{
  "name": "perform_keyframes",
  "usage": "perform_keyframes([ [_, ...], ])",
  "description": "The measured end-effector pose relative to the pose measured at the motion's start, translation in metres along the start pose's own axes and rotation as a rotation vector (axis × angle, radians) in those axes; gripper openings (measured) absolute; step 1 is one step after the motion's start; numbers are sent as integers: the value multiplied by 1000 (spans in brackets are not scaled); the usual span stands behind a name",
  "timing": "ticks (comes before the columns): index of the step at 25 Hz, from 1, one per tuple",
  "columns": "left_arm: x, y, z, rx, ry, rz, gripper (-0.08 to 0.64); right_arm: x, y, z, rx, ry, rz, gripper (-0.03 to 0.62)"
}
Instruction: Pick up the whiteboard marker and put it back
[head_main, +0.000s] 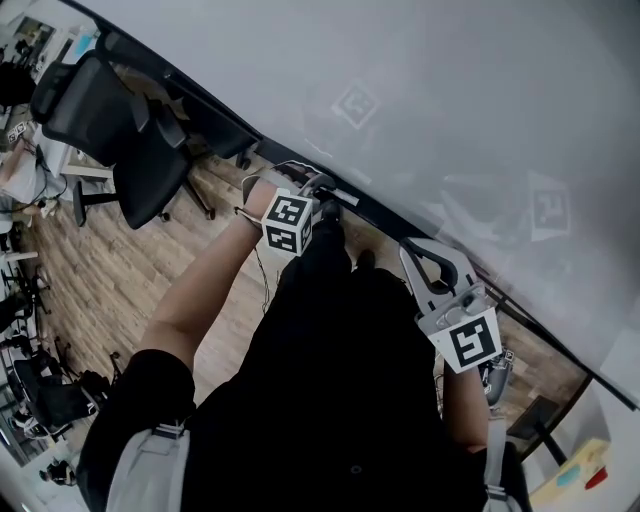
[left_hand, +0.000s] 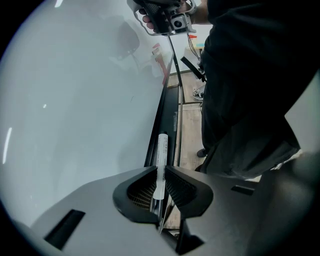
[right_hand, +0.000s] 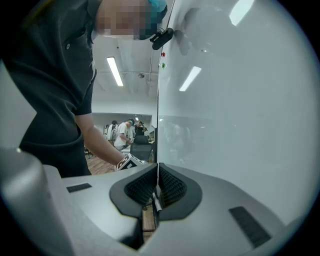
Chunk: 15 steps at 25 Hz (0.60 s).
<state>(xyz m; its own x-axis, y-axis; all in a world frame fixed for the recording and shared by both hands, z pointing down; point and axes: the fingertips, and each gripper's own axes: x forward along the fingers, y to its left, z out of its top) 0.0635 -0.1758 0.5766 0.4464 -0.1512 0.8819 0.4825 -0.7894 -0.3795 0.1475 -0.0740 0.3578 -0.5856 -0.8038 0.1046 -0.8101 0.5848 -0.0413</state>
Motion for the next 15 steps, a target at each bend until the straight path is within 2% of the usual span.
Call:
perform_keyframes([
  [15,5,1,-1,-9,25,-28,75,-1,4,-3,-5,-3,13,20],
])
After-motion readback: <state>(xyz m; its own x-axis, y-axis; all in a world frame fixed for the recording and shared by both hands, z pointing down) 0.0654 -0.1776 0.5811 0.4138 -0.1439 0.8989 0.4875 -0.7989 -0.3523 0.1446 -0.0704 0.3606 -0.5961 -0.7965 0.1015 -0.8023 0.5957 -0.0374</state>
